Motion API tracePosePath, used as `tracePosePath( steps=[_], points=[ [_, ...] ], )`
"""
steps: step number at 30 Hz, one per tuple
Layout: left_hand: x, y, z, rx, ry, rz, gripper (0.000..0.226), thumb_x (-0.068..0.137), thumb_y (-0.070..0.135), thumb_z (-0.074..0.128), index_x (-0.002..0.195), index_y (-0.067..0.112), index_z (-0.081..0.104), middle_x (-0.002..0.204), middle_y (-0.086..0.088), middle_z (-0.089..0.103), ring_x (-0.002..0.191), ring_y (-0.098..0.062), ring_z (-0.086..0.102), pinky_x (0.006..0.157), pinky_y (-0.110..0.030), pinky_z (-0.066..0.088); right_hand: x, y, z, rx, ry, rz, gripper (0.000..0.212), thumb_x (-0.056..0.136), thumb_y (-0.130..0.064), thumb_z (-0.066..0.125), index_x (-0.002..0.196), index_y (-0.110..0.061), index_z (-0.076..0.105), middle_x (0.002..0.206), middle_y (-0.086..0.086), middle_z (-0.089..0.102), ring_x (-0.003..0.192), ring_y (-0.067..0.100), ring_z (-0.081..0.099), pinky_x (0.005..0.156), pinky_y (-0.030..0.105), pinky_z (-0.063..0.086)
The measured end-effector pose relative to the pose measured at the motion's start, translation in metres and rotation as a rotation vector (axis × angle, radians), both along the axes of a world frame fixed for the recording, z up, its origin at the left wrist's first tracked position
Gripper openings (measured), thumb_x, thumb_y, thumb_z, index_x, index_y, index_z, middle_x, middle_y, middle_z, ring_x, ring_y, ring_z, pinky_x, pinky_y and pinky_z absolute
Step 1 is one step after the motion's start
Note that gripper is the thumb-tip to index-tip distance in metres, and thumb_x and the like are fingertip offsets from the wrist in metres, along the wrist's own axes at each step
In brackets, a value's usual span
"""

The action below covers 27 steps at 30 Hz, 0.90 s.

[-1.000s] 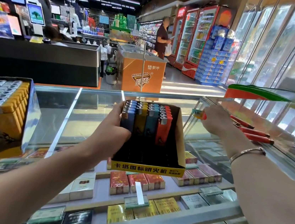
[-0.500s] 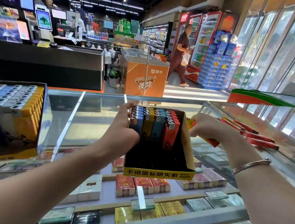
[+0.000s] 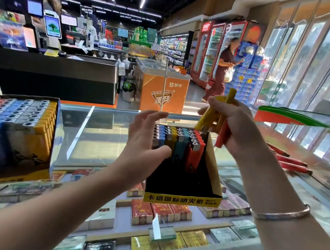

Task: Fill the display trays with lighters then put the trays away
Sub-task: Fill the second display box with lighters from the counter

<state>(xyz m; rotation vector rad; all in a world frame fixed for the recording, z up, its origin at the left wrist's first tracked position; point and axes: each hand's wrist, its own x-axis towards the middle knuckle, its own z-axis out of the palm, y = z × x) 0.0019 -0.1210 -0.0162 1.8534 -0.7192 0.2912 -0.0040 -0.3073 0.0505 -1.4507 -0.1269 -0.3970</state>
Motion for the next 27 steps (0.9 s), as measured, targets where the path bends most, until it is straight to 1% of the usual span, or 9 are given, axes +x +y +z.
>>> tracePosePath(
  steps=[3, 5, 7, 9, 11, 15, 17, 20, 27],
  points=[
    [-0.004, 0.003, 0.002, 0.034, -0.153, 0.047, 0.043, 0.080, 0.043, 0.060, 0.116, 0.042, 0.038, 0.107, 0.030, 0.034, 0.113, 0.005, 0.025, 0.091, -0.011, 0.021, -0.006, 0.015, -0.007, -0.003, 0.007, 0.070, 0.019, 0.071, -0.023, 0.069, 0.082, -0.012, 0.057, 0.066, 0.009, 0.067, 0.057, 0.021, 0.064, 0.047, 0.025, 0.049],
    [-0.006, 0.003, 0.005, 0.079, -0.217, 0.086, 0.043, 0.077, 0.059, 0.052, 0.115, 0.044, 0.037, 0.102, 0.038, 0.039, 0.114, 0.004, 0.028, 0.088, -0.007, 0.022, -0.006, 0.020, -0.011, -0.007, 0.006, 0.078, 0.024, 0.065, -0.026, 0.072, 0.079, -0.014, 0.057, 0.064, 0.007, 0.063, 0.055, 0.021, 0.063, 0.048, 0.027, 0.051],
    [-0.009, 0.002, 0.008, 0.089, -0.227, 0.098, 0.047, 0.070, 0.065, 0.044, 0.112, 0.044, 0.039, 0.092, 0.038, 0.047, 0.116, -0.001, 0.035, 0.091, -0.015, 0.028, -0.006, 0.020, -0.014, -0.011, -0.009, 0.106, 0.027, 0.063, -0.027, 0.073, 0.080, -0.013, 0.057, 0.063, 0.006, 0.064, 0.055, 0.023, 0.063, 0.053, 0.033, 0.052],
    [-0.010, 0.004, 0.009, 0.072, -0.215, 0.096, 0.041, 0.069, 0.064, 0.045, 0.103, 0.040, 0.048, 0.085, 0.040, 0.047, 0.113, -0.008, 0.043, 0.092, -0.032, 0.037, -0.006, 0.020, -0.016, 0.004, -0.037, 0.144, 0.026, 0.063, -0.025, 0.072, 0.080, -0.012, 0.057, 0.063, 0.006, 0.065, 0.056, 0.024, 0.065, 0.055, 0.035, 0.055],
    [-0.009, 0.005, 0.010, 0.046, -0.213, 0.087, 0.029, 0.070, 0.061, 0.047, 0.087, 0.039, 0.054, 0.090, 0.035, 0.048, 0.107, -0.010, 0.047, 0.091, -0.039, 0.041, -0.006, 0.021, -0.017, 0.024, -0.074, 0.177, 0.023, 0.065, -0.022, 0.071, 0.078, -0.011, 0.057, 0.062, 0.005, 0.066, 0.056, 0.021, 0.067, 0.052, 0.032, 0.057],
    [-0.008, 0.005, 0.011, -0.121, -0.167, 0.031, 0.002, 0.085, 0.036, 0.057, 0.086, 0.038, 0.058, 0.087, 0.015, 0.060, 0.091, -0.004, 0.055, 0.079, -0.018, 0.044, -0.006, 0.022, -0.017, 0.074, -0.114, 0.233, 0.019, 0.066, -0.017, 0.069, 0.076, -0.010, 0.055, 0.062, 0.006, 0.068, 0.057, 0.022, 0.069, 0.050, 0.028, 0.056],
    [-0.008, 0.006, 0.015, -0.233, -0.122, -0.013, 0.008, 0.088, 0.022, 0.057, 0.092, 0.029, 0.061, 0.079, 0.005, 0.063, 0.077, -0.003, 0.060, 0.067, -0.011, 0.046, -0.006, 0.022, -0.017, 0.065, -0.112, 0.264, 0.019, 0.068, -0.017, 0.069, 0.077, -0.009, 0.054, 0.065, 0.009, 0.069, 0.057, 0.024, 0.069, 0.050, 0.027, 0.055],
    [-0.005, 0.010, 0.021, -0.336, -0.095, -0.016, 0.014, 0.090, 0.015, 0.053, 0.095, 0.026, 0.061, 0.084, 0.010, 0.065, 0.085, -0.003, 0.062, 0.078, -0.017, 0.049, -0.005, 0.022, -0.018, 0.027, -0.117, 0.261, 0.018, 0.071, -0.018, 0.068, 0.079, -0.009, 0.055, 0.069, 0.014, 0.070, 0.057, 0.025, 0.069, 0.050, 0.027, 0.055],
    [-0.002, 0.013, 0.025, -0.296, -0.154, 0.014, 0.017, 0.090, 0.016, 0.053, 0.099, 0.028, 0.059, 0.090, 0.007, 0.066, 0.086, -0.006, 0.062, 0.077, -0.020, 0.051, -0.003, 0.007, -0.017, 0.019, -0.124, -0.035, 0.009, 0.084, -0.013, 0.063, 0.078, -0.009, 0.057, 0.062, 0.007, 0.067, 0.053, 0.020, 0.064, 0.047, 0.024, 0.051]
  ],
)
